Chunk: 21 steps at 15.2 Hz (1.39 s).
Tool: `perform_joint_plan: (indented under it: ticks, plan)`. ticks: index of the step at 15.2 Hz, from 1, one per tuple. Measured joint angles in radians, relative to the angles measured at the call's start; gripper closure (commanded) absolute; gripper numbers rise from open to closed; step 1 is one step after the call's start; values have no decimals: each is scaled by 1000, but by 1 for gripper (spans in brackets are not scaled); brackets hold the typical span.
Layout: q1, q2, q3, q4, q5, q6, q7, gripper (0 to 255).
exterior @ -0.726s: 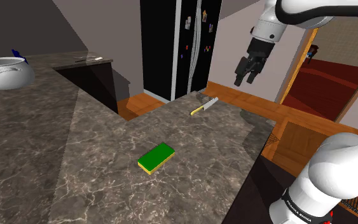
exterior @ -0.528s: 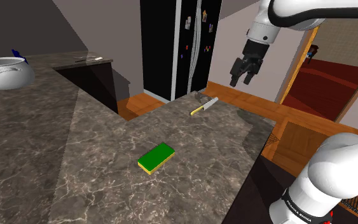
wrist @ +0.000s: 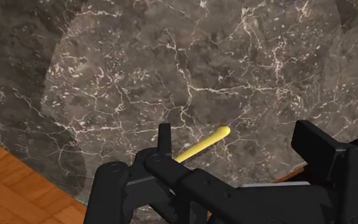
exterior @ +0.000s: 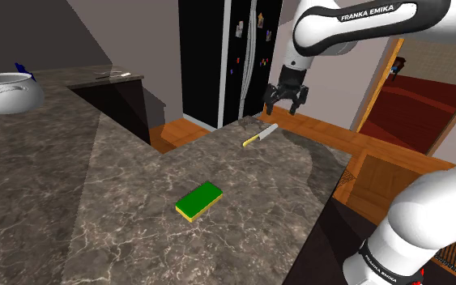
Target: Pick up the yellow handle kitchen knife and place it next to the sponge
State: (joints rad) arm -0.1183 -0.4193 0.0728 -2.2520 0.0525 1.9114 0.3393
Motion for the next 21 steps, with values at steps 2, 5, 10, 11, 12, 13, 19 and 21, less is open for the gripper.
perform_joint_plan:
  ticks: [2,5,10,11,12,13,19,21]
  plan:
    - [-20,87,20,43,-10,33,94,0]
    - [-48,203,35,111,-32,60,226,0]
    - [-79,402,41,233,-74,101,446,0]
    - [-85,439,35,263,-81,101,483,0]
    - [-89,477,31,291,-88,103,524,0]
    - [-92,510,26,315,-94,105,563,0]
    - [-117,706,-28,476,-109,93,764,0]
    - [-121,772,-45,536,-108,85,822,0]
